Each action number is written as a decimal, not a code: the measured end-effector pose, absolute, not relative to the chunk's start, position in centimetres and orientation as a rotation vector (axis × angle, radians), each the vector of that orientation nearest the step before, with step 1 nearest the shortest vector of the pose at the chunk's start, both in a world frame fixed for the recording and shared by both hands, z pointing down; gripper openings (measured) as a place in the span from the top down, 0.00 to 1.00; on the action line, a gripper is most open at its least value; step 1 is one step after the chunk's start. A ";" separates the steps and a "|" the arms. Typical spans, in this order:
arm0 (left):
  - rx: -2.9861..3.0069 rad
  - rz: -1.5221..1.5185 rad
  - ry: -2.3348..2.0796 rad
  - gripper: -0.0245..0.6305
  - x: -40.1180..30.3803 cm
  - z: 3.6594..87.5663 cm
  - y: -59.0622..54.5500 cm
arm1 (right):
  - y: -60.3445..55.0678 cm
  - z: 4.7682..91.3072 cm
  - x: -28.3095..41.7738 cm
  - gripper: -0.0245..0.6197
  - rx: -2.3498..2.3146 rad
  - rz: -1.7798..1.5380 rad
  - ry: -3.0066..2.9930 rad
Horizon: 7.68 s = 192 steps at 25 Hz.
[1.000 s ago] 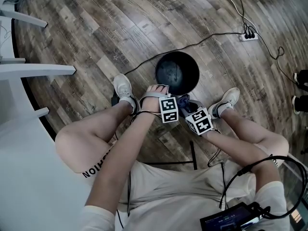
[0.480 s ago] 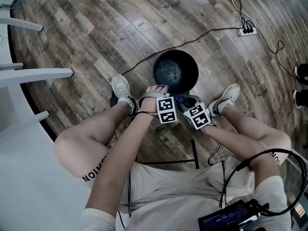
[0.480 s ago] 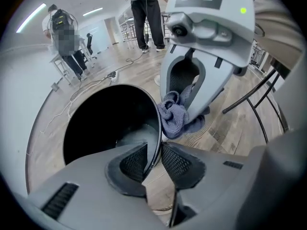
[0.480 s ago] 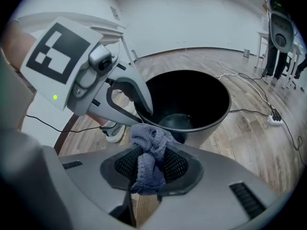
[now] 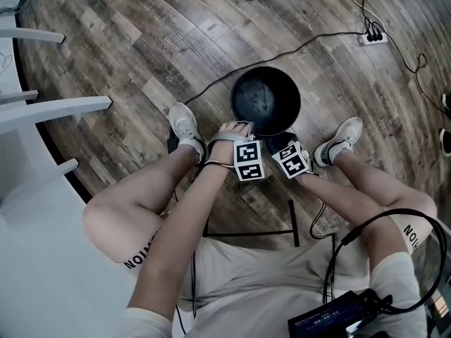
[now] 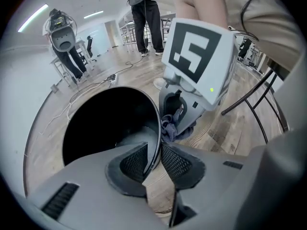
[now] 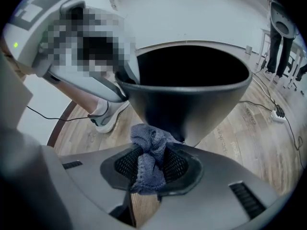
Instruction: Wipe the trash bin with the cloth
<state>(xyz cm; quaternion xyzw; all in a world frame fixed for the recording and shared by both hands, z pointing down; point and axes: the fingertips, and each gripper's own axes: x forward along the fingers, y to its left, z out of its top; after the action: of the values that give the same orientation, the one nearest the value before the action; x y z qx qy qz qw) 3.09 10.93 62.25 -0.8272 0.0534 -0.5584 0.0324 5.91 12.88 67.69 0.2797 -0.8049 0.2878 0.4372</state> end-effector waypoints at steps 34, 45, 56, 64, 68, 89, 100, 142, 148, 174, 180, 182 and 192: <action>-2.542 -1.695 0.143 0.81 3.3 61.9 10.7 | 11.9 79.3 7.4 0.80 0.805 0.772 -1.832; -2.544 -1.698 0.138 0.81 3.3 61.7 10.8 | 12.1 80.6 7.2 0.80 0.810 0.812 -1.797; -2.539 -1.702 0.182 0.81 3.6 62.0 10.4 | 11.7 80.5 7.5 0.80 0.813 0.862 -1.784; -2.509 -1.723 0.181 0.78 2.5 61.9 10.2 | 13.6 76.2 7.1 0.80 0.821 0.994 -1.814; -2.493 -1.747 0.168 0.73 1.3 61.9 9.5 | 13.5 73.5 7.4 0.80 0.830 1.009 -1.828; -2.371 -1.846 0.182 0.71 0.4 63.8 9.3 | 14.5 63.1 6.4 0.80 0.829 0.956 -1.981; -2.424 -1.904 0.335 0.72 2.2 63.9 9.4 | 14.1 60.3 5.8 0.80 0.844 0.872 -2.047; -2.423 -1.795 0.230 0.75 2.4 62.7 9.3 | 11.2 75.7 8.0 0.80 0.876 0.839 -1.863; -2.424 -1.800 0.223 0.75 2.7 62.6 9.0 | 10.6 77.4 8.6 0.80 0.898 0.851 -1.843; -2.405 -1.804 0.235 0.75 2.6 63.2 9.4 | 11.9 77.6 9.2 0.80 0.909 0.893 -1.813; -2.421 -1.807 0.252 0.74 2.5 63.0 9.3 | 12.8 74.2 9.2 0.80 0.896 0.906 -1.829; -2.425 -1.804 0.260 0.74 2.5 63.1 9.3 | 13.4 73.5 9.4 0.80 0.893 0.923 -1.833; -2.465 -1.783 0.289 0.74 2.5 63.1 9.5 | 14.8 70.2 10.7 0.80 0.885 0.918 -1.858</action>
<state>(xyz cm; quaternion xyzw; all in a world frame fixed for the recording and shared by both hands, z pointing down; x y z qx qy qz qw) 2.53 9.54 63.10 -0.8058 0.0944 -0.5830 0.0428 10.67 14.81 70.15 0.3547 -0.7446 0.3680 0.4294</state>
